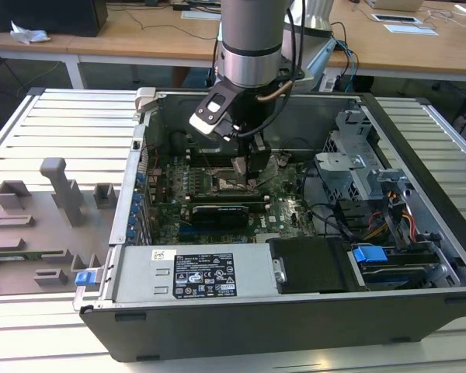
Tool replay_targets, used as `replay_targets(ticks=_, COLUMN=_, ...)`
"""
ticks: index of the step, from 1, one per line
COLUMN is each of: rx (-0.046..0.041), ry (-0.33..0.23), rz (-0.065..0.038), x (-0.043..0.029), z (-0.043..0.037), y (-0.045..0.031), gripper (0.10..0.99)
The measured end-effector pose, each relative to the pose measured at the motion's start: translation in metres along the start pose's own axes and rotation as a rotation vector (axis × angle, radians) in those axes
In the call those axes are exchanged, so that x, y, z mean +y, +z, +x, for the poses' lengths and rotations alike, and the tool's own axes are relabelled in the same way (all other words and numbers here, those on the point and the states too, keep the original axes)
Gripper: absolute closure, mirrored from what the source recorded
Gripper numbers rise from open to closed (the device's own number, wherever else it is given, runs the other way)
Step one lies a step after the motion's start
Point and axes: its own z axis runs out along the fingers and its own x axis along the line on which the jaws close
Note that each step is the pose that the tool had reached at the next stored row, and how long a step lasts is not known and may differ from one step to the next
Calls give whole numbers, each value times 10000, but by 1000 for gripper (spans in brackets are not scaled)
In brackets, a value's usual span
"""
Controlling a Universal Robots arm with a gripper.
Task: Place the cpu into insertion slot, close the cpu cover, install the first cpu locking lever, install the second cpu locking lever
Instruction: 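Place the cpu into insertion slot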
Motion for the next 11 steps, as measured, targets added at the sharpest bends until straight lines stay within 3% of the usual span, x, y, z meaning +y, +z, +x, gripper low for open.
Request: replay_targets(ticks=11, rx=-62, ry=701, rz=-14, x=0, z=0, y=0, gripper=541)
